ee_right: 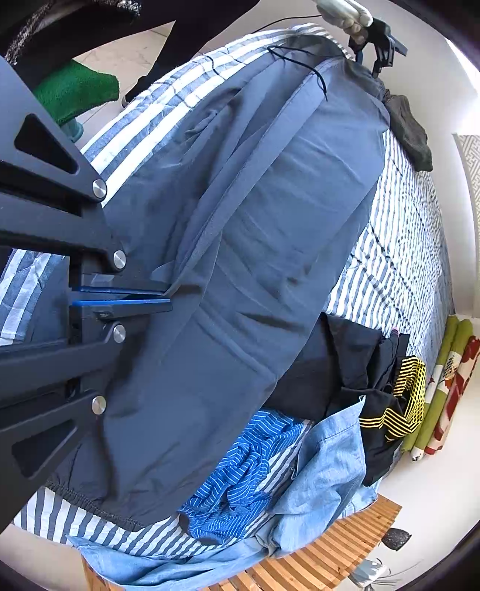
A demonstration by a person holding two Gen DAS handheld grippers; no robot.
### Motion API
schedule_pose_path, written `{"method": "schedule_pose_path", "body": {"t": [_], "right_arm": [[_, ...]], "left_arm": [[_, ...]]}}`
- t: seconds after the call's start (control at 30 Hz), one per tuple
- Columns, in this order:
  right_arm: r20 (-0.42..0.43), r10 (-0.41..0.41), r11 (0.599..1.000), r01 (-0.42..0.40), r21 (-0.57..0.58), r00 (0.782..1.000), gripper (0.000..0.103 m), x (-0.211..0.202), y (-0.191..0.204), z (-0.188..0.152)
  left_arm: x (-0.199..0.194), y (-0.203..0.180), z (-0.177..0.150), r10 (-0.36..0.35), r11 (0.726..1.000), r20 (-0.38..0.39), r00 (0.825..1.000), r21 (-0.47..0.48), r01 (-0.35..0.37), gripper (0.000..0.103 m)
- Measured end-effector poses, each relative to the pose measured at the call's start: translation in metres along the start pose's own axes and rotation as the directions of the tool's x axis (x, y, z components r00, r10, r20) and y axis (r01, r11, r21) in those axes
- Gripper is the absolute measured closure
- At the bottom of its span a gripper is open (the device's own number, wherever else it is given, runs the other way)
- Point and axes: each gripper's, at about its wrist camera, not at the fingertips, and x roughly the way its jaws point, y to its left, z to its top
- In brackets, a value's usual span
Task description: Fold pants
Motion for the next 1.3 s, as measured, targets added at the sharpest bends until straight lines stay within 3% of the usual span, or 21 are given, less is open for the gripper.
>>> {"method": "schedule_pose_path", "body": {"t": [0.17, 0.3, 0.37, 0.47, 0.6, 0.67, 0.77, 0.9, 0.97, 1.0, 1.07, 1.2, 1.3], "right_arm": [[0.029, -0.02, 1.0, 0.019, 0.02, 0.999, 0.101, -0.006, -0.005, 0.004], [0.068, -0.019, 0.999, 0.016, 0.038, 0.997, 0.101, -0.019, -0.014, 0.006], [0.081, -0.011, 0.999, 0.007, 0.04, 0.997, 0.101, -0.026, -0.018, 0.003], [0.082, 0.006, 0.999, -0.009, 0.039, 0.997, 0.101, -0.031, -0.02, -0.006], [0.04, 0.038, 0.999, -0.039, 0.012, 0.998, 0.101, -0.023, -0.013, -0.028], [-0.004, 0.046, 0.999, -0.046, 0.007, 0.999, 0.101, -0.011, -0.007, -0.036], [-0.086, 0.061, 0.998, -0.064, -0.028, 0.994, 0.101, 0.008, 0.005, -0.042], [-0.115, 0.084, 0.991, -0.095, -0.094, 0.99, 0.099, -0.004, 0.017, -0.043], [-0.098, 0.132, 0.988, -0.139, -0.073, 0.986, 0.096, -0.02, 0.013, -0.039], [-0.08, 0.16, 0.985, -0.165, -0.056, 0.984, 0.096, -0.029, 0.01, -0.033], [-0.023, 0.195, 0.98, -0.196, -0.033, 0.981, 0.09, -0.046, 0.008, -0.015], [0.084, 0.216, 0.976, -0.215, -0.023, 0.973, 0.081, -0.054, 0.022, 0.046], [0.123, 0.246, 0.969, -0.243, -0.042, 0.961, 0.081, -0.04, 0.047, 0.093]], "left_arm": [[-0.043, -0.019, -0.002, -0.044, 0.998, 0.08, 0.996, 0.046, 0.041, 0.1], [-0.103, -0.01, -0.026, -0.108, 0.993, 0.147, 0.983, 0.061, 0.1, 0.1], [-0.12, -0.001, -0.047, -0.103, 0.993, 0.156, 0.982, 0.07, 0.093, 0.1], [-0.121, 0.026, -0.075, -0.077, 0.996, 0.126, 0.989, 0.061, 0.07, 0.1], [-0.09, 0.067, -0.094, -0.036, 0.999, 0.057, 0.998, -0.013, 0.037, 0.099], [-0.071, 0.082, -0.096, -0.033, 0.998, 0.004, 0.999, -0.047, 0.033, 0.093], [-0.065, 0.091, -0.098, -0.007, 0.999, -0.04, 0.999, -0.04, 0.005, 0.075], [-0.102, 0.089, -0.091, -0.001, 1.0, 0.047, 0.999, 0.003, 0.001, 0.063], [-0.118, 0.077, -0.079, -0.009, 0.999, 0.099, 0.995, 0.043, 0.005, 0.054], [-0.121, 0.069, -0.071, -0.006, 0.998, 0.118, 0.993, 0.061, -0.001, 0.044], [-0.119, 0.052, -0.051, -0.002, 0.997, 0.13, 0.991, 0.077, -0.008, 0.035], [-0.087, 0.015, -0.02, -0.06, 0.994, 0.087, 0.994, 0.096, 0.051, 0.034], [-0.052, -0.004, -0.017, 0.002, 0.986, 0.061, 0.998, 0.164, -0.012, 0.034]]}}
